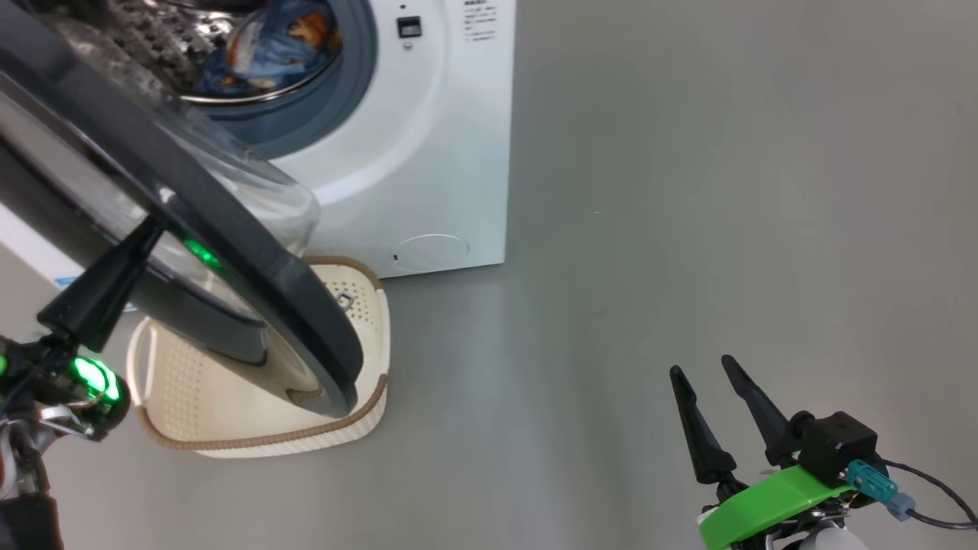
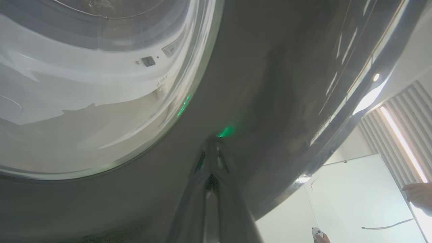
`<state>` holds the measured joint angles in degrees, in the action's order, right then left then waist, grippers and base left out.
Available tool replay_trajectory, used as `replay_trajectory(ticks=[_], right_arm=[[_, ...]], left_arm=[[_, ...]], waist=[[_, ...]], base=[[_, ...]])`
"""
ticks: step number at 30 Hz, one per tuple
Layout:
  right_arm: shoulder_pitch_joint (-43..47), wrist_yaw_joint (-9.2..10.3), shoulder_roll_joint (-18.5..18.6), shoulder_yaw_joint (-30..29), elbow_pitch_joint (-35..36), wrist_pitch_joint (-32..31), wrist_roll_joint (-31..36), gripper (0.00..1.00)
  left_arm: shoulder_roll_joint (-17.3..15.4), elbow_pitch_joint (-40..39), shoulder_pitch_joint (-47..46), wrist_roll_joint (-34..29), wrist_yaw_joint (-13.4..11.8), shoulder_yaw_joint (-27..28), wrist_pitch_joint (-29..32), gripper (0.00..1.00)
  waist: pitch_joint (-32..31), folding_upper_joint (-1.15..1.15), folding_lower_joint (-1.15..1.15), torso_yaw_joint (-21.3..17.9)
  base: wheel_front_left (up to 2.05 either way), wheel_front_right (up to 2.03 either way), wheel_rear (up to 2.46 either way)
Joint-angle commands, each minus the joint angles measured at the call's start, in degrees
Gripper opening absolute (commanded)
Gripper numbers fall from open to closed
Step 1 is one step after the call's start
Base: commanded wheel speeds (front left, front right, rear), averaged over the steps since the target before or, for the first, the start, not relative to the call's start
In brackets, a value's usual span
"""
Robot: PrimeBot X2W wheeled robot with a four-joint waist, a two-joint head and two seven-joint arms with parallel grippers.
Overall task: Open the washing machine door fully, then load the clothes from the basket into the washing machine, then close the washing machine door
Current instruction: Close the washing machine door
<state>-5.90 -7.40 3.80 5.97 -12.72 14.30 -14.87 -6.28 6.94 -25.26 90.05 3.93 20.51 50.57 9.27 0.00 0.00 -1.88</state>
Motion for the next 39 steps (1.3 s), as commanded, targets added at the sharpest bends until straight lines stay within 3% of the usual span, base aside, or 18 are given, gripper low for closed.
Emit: replay_trajectory(ticks=[1, 24, 30, 39], right_arm=[[-0.9, -0.09, -0.2, 1.0, 1.5, 0.7, -0.5, 1.00], [-3.7, -0.09, -0.6, 2.3, 1.3, 0.7, -1.2, 1.00], [-3.6, -0.09, -0.8, 1.3, 1.8, 0.7, -1.1, 1.00], [-3.1, -0.09, -0.9, 0.1, 2.1, 0.7, -0.8, 1.00]], left_arm=[[-1.7, -0.7, -2.2, -0.9, 0.8, 1.7, -0.5, 0.00], [-3.1, 14.6, -17.4, -7.6, 3.5, 0.7, -12.0, 0.00], [-4.2, 14.5, -18.0, -8.1, 3.5, 0.9, -14.6, 0.00], [-4.8, 10.4, -14.7, -8.3, 3.6, -0.8, -17.7, 0.00]], waist=[[-0.1, 0.00, 0.00, -1.0], [3.7, 0.00, 0.00, -6.5], [4.7, 0.00, 0.00, -7.1], [3.5, 0.00, 0.00, -4.1]], base=[[0.00, 0.00, 0.00], [0.00, 0.00, 0.00], [0.00, 0.00, 0.00], [0.00, 0.00, 0.00]])
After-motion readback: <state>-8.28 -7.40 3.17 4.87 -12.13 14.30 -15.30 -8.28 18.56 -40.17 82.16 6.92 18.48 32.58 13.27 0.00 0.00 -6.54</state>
